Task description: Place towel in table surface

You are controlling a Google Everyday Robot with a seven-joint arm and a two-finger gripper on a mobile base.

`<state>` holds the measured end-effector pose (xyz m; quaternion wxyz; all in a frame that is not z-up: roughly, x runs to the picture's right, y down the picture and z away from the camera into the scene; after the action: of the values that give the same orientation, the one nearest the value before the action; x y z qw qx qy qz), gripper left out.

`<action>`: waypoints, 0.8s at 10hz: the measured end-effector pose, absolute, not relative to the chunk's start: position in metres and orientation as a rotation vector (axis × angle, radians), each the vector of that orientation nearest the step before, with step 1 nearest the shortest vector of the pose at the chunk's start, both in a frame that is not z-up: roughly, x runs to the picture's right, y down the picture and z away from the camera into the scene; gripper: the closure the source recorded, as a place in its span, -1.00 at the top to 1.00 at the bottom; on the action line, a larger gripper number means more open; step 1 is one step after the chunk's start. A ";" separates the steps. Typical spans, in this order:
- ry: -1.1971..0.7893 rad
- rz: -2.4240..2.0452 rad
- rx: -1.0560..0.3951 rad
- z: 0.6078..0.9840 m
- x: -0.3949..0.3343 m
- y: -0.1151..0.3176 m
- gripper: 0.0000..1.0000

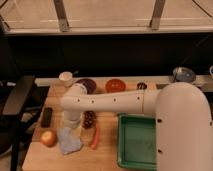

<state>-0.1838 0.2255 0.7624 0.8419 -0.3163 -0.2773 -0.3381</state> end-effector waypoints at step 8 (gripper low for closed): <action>-0.595 -0.636 -0.753 0.809 -0.181 0.260 -0.09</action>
<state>-0.1806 0.2603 0.8094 0.8387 -0.3560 -0.2815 -0.3009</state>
